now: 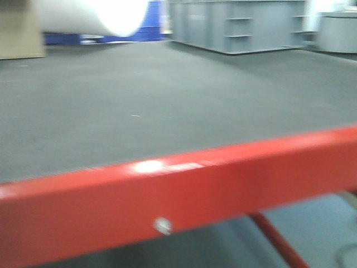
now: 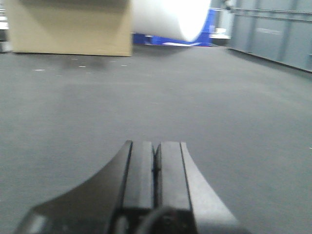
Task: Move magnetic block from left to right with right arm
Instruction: 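Turn the base to face the second carpeted table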
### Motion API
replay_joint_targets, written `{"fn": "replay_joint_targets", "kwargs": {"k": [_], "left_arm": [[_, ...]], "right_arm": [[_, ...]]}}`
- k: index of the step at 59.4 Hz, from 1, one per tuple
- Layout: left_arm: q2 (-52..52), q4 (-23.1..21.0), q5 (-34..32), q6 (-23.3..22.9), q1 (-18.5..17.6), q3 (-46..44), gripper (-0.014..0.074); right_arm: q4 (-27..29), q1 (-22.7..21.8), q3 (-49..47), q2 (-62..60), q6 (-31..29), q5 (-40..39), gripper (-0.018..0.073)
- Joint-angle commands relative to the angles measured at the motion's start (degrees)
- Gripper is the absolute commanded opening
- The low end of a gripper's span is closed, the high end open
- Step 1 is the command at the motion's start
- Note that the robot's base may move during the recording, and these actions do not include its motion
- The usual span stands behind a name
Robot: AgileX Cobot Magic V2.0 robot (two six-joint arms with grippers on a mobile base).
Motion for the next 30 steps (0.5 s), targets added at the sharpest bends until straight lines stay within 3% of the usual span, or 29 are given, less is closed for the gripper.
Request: {"fn": "replay_joint_targets", "kwargs": {"k": [1, 30], "left_arm": [[-0.84, 0.0, -5.06, -0.38, 0.28, 0.51, -0.0116], [-0.84, 0.0, -5.06, -0.38, -0.17, 0.51, -0.0116]], "right_arm": [[-1.15, -0.29, -1.6, 0.88, -0.43, -5.15, 0.0159], [-1.15, -0.29, -1.6, 0.88, -0.43, -5.15, 0.0159]]}}
